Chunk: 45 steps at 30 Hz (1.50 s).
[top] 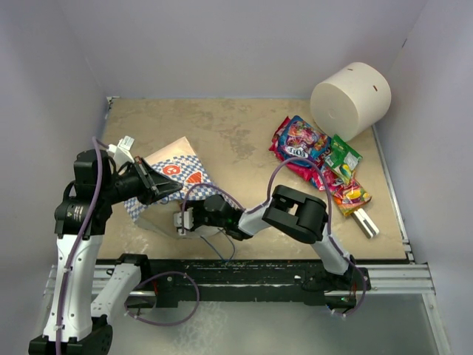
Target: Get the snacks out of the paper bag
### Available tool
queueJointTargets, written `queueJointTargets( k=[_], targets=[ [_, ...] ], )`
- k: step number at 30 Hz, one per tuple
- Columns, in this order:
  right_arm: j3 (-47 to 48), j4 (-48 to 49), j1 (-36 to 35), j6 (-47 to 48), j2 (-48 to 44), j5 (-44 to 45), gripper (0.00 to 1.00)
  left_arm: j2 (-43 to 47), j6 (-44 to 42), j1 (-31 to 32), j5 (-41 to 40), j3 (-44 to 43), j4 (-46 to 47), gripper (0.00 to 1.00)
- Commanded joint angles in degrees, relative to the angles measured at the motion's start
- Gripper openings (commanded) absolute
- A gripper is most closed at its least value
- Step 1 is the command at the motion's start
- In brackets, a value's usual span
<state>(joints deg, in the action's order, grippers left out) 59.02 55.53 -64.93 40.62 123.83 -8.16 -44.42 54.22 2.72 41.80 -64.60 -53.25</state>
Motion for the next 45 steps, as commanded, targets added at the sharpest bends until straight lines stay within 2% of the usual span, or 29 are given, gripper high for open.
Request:
queueJointTargets(
  k=[1,3,5,10,15,21,25,33,40,45],
  targets=[
    [0.6,-2.42,-0.19,0.14,0.97,2.1,0.31,-0.28,-1.21,0.09,1.3,-0.68,2.31,0.0],
    [0.6,-2.49,-0.13,-0.22,0.45,2.02,0.25,-0.48,-1.32,0.09,1.35,-0.71,2.35,0.0],
    [0.37,-2.4,-0.2,-0.55,-0.67,1.69,0.15,-0.57,-1.31,0.09,1.17,-0.66,2.53,0.0],
    [-0.14,-3.77,-0.17,-1.62,-3.96,1.13,0.01,-0.74,-1.04,0.05,0.84,-0.62,2.94,0.0],
    [-3.87,-3.0,-0.12,-4.27,-9.7,0.67,0.0,-0.83,-0.11,0.08,0.4,-0.55,4.11,0.0],
    [-11.26,-1.5,-0.11,-19.51,-19.23,-4.47,0.0,-1.27,2.25,0.09,0.71,-0.02,8.5,0.0],
    [-15.81,-1.84,-0.13,-27.84,-25.62,-4.73,0.0,-2.31,3.17,0.09,1.08,0.24,12.08,0.0],
    [-19.39,-16.49,-0.13,-32.3,-44.71,-3.85,0.0,-4.96,7.41,0.09,2.5,3.29,22.76,0.0],
    [-18.51,-36.44,-0.16,-27.63,-62.31,-5.12,0.0,-9.77,7.57,0.09,2.57,2.52,29.41,0.0],
    [-18.23,-45.19,-0.14,-28.71,-73.21,3.18,0.0,-12.02,9.68,0.09,1.96,2.41,34.02,0.0]
  ],
)
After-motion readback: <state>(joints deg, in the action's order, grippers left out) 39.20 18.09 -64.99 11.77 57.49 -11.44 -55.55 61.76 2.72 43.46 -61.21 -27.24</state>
